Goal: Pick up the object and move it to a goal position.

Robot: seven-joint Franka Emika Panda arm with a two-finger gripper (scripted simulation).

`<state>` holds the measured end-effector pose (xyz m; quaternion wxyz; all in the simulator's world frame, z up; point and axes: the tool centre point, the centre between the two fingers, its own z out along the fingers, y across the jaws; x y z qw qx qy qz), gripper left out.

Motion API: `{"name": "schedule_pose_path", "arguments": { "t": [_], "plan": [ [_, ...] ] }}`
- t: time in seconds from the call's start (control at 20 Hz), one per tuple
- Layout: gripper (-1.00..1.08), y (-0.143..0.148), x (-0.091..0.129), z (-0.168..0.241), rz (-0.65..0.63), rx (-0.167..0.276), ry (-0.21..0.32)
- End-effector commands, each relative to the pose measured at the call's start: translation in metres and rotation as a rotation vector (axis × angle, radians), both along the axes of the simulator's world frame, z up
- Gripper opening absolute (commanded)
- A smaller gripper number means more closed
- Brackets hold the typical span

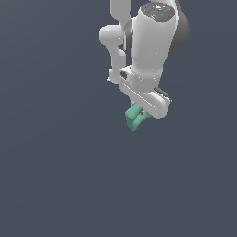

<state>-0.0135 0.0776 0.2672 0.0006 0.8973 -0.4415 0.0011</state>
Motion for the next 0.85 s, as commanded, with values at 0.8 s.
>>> {"name": "schedule_pose_path", "arguments": {
  "t": [0.8],
  "plan": [
    [-1.00,0.048,0.004,0.064,0.000,0.002,0.002]
  ]
}}
